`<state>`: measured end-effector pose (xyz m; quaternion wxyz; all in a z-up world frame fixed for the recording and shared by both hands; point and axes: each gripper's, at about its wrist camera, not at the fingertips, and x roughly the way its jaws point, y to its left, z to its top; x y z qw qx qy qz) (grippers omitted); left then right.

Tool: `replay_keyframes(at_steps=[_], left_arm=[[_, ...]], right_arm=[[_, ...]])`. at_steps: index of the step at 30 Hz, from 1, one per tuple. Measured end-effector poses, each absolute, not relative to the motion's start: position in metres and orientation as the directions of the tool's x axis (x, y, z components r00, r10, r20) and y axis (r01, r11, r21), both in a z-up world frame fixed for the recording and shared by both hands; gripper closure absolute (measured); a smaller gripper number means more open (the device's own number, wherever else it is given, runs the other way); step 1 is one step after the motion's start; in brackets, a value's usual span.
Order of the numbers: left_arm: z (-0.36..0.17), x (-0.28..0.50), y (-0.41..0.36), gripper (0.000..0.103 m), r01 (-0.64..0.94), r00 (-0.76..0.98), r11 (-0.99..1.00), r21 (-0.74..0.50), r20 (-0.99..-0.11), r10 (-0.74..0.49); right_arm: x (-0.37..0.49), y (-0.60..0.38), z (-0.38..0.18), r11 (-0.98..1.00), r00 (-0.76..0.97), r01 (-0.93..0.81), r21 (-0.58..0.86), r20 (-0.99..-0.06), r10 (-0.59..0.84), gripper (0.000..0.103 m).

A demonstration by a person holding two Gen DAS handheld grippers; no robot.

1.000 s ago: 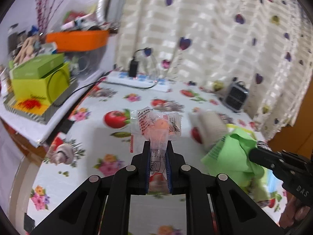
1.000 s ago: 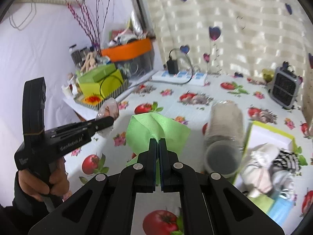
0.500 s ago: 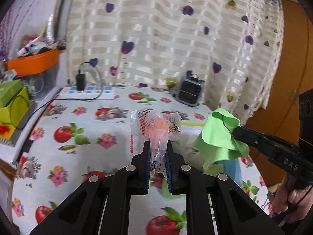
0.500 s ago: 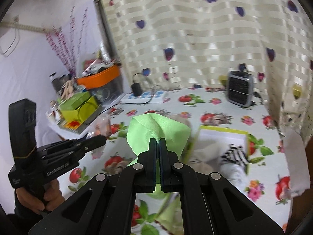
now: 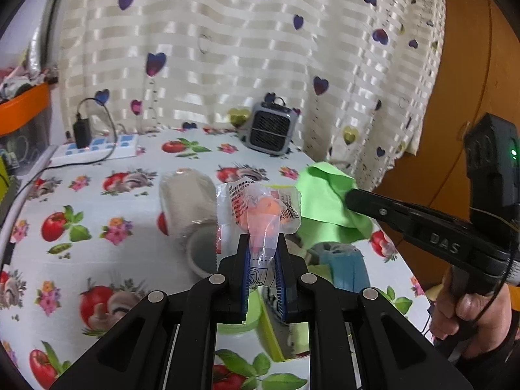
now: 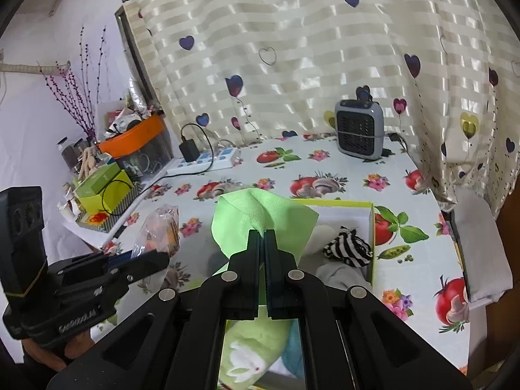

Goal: Organize soft objects
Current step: 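Carry the green cloth and plastic bag over the white box, then lower the cloth and bag into the box and open both tools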

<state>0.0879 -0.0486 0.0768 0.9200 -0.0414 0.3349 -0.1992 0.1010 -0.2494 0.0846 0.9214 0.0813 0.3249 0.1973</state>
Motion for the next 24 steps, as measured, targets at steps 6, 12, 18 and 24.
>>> replay_keyframes(at_steps=[6,12,18,24], left_arm=[[0.067,0.099,-0.066,0.090,0.356,0.668,0.909,-0.216,-0.621,-0.409],[0.059,0.113,-0.081,0.090,0.369,0.641,0.902,-0.225,-0.641,-0.422],[0.050,0.123,-0.096,0.090,0.383,0.614,0.893,-0.236,-0.657,-0.437],[0.038,0.135,-0.115,0.090,0.398,0.581,0.884,-0.246,-0.678,-0.450]], right_arm=[[0.124,-0.264,0.062,0.913,0.685,-0.273,0.304,-0.605,0.406,0.100],[0.142,-0.267,0.028,0.926,0.609,-0.247,0.285,-0.698,0.377,0.097],[0.126,-0.279,0.035,0.909,0.636,-0.286,0.303,-0.649,0.416,0.061],[0.117,-0.301,0.042,0.912,0.671,-0.243,0.330,-0.622,0.404,0.059]])
